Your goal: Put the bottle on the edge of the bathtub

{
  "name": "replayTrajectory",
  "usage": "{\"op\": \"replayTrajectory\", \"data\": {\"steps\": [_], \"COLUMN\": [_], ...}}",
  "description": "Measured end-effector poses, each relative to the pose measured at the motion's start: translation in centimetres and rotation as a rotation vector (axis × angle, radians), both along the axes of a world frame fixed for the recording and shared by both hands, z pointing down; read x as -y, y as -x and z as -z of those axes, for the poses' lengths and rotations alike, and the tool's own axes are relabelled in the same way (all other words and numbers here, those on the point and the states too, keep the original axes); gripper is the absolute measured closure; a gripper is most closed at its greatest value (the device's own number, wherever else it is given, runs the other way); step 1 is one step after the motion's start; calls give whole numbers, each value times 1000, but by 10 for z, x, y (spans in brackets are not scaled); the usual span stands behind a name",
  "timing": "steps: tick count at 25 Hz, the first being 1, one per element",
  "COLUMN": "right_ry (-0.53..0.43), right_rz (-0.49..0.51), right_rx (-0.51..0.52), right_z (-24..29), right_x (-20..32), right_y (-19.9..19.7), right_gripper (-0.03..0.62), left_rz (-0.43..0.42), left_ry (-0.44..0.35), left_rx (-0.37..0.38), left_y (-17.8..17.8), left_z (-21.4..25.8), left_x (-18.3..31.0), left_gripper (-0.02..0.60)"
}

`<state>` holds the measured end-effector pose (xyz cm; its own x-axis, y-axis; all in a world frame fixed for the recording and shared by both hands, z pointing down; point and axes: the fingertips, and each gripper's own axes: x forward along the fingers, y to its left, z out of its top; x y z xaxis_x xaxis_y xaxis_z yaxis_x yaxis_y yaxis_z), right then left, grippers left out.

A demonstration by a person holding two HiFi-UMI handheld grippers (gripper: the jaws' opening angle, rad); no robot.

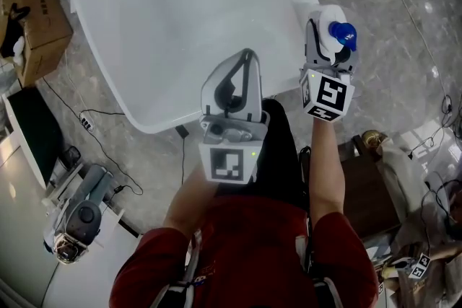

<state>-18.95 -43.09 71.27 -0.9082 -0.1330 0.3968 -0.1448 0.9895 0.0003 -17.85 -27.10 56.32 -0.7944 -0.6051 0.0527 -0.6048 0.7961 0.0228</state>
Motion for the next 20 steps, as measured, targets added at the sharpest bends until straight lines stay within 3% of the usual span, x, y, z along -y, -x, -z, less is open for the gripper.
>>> {"op": "replayTrajectory", "data": {"steps": [5, 20], "right_ry": [22, 29], "right_rz": [13, 9], "right_rx": [-47, -21], "right_z": [-24, -29], "right_x": [-2, -5], "right_y": [0, -4], "right_gripper": [327, 312], "left_rz": [2, 5], "left_ry": [6, 9], "left_rx": [-21, -48], "left_y": [-3, -4], "left_z": [-9, -21], "left_x": [1, -5], "left_gripper": [565, 565]}}
